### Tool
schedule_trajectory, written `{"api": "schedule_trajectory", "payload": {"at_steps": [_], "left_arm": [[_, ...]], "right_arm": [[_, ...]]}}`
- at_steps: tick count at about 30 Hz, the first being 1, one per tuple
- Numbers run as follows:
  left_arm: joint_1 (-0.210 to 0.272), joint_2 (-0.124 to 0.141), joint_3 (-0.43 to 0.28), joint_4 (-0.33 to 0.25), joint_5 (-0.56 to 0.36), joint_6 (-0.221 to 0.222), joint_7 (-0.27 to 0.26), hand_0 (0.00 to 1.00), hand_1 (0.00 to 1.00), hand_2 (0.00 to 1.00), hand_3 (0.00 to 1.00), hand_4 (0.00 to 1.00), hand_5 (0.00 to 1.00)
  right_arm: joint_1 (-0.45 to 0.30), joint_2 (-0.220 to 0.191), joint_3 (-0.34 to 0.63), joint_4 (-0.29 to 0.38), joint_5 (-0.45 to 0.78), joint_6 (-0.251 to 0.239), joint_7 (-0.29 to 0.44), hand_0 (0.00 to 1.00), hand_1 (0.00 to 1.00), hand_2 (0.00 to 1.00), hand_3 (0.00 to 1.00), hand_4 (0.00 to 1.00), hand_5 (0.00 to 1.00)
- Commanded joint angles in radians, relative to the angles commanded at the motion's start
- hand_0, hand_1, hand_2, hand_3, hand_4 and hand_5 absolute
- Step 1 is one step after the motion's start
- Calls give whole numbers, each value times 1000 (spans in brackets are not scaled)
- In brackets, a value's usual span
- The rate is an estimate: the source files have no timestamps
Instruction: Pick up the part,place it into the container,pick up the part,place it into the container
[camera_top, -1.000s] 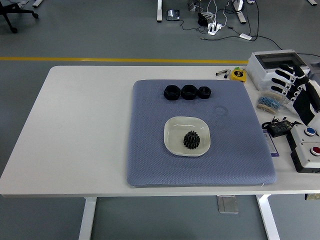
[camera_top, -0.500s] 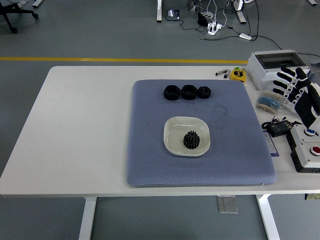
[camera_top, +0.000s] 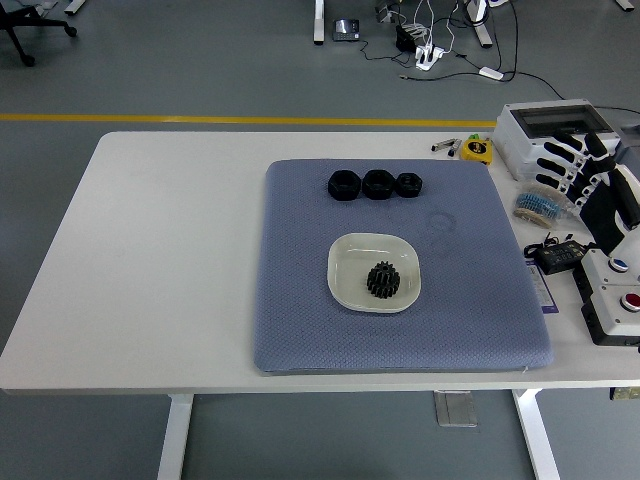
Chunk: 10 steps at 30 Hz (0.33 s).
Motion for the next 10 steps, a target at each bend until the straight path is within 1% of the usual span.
{"api": "schedule_trajectory", "payload": {"at_steps": [10], "left_arm": [[-2, 1, 4, -1, -4, 0, -1, 704, 707, 739, 652, 686, 668]], "right_arm": [[-2, 1, -6, 8, 40, -32, 14, 821, 821, 856, 846, 998, 802]]}}
